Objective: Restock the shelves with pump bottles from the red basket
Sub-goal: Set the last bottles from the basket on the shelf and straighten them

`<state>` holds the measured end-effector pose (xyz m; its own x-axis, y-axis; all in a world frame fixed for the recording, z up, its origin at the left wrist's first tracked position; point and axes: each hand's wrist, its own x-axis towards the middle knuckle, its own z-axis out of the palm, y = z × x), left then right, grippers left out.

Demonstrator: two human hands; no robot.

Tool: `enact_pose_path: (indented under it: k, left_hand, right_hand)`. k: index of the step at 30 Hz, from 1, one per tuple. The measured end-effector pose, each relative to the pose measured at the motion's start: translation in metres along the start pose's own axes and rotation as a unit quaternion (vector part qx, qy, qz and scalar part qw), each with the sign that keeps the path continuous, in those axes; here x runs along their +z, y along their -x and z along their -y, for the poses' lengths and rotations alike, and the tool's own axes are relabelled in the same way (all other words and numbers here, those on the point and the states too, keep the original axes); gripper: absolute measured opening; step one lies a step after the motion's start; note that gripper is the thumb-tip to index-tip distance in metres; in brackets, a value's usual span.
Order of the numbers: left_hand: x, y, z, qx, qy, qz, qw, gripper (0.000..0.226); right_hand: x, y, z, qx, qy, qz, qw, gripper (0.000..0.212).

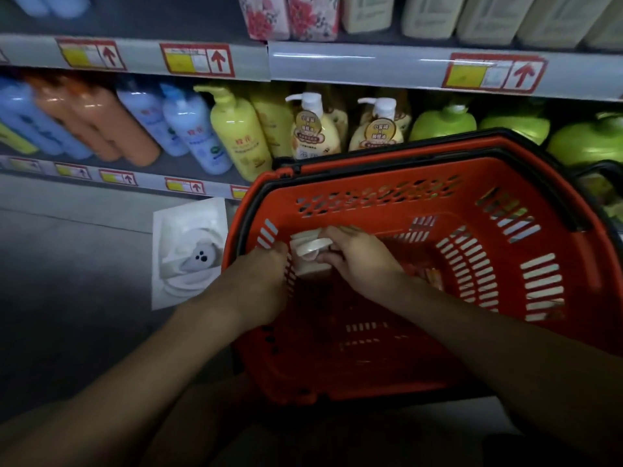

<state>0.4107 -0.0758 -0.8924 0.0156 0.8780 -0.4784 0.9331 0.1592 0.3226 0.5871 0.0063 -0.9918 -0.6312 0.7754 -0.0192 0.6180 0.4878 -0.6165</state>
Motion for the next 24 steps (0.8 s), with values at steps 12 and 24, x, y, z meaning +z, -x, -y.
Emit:
enact_pose_path:
  k: [12,24]
  left_hand:
    - [-0.002,-0.021,-0.039,-0.079,0.081,0.046,0.993,0.082]
    - [0.011,-0.025,-0.161,0.105,0.493,-0.173,0.846,0.086]
  right_hand:
    - [-0.036,0.028,0.014,-0.033,-0.012,-0.089,0.995,0.023]
    - [-0.177,0.086,0.065,0.01,-0.073,-0.419,0.905,0.04]
